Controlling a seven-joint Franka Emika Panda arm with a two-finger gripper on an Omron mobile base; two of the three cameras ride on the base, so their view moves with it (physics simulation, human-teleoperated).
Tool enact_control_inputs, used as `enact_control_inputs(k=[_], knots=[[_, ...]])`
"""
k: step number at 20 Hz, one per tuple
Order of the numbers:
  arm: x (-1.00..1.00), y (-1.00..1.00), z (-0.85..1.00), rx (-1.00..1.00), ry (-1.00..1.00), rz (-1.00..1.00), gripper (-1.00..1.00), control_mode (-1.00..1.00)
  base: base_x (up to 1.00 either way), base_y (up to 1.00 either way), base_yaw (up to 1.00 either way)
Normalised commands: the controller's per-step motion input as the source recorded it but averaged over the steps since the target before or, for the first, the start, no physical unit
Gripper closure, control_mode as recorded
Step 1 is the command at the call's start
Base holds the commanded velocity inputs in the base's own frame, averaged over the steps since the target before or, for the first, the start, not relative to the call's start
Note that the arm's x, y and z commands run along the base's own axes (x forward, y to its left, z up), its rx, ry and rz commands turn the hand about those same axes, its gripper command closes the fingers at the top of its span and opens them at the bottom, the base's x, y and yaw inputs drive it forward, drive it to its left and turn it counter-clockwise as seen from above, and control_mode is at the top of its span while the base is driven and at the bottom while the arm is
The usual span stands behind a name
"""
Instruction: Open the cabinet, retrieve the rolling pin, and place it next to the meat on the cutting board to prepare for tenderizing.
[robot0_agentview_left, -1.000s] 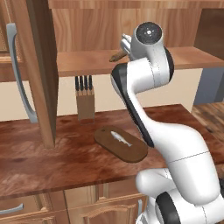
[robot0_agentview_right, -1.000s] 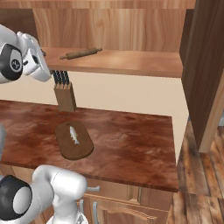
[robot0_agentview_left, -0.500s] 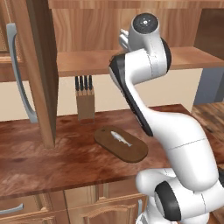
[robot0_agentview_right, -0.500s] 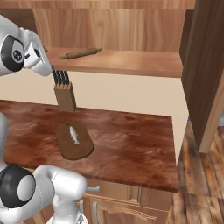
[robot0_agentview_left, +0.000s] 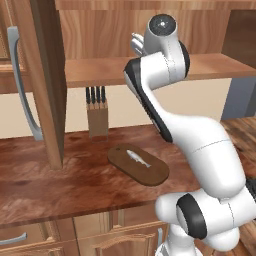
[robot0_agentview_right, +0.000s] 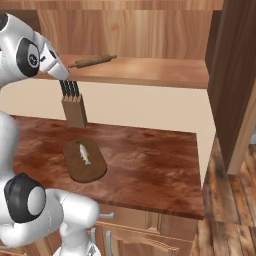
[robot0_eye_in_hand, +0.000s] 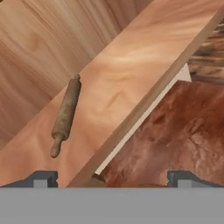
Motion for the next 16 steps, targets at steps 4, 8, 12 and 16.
enact_control_inputs(k=[4,8,12,16], knots=[[0.33,0.01,0.00,-0.14,0.03,0.09,-1.00,-1.00,0.00,0.00,0.00],[0.29,0.01,0.00,-0.11,0.03,0.07,-1.00,-1.00,0.00,0.00,0.00],[0.08,0.00,0.00,-0.01,0.00,0.03,-1.00,-1.00,0.00,0.00,0.00],[0.32,0.00,0.00,0.00,0.02,0.01,-1.00,-1.00,0.00,0.00,0.00]])
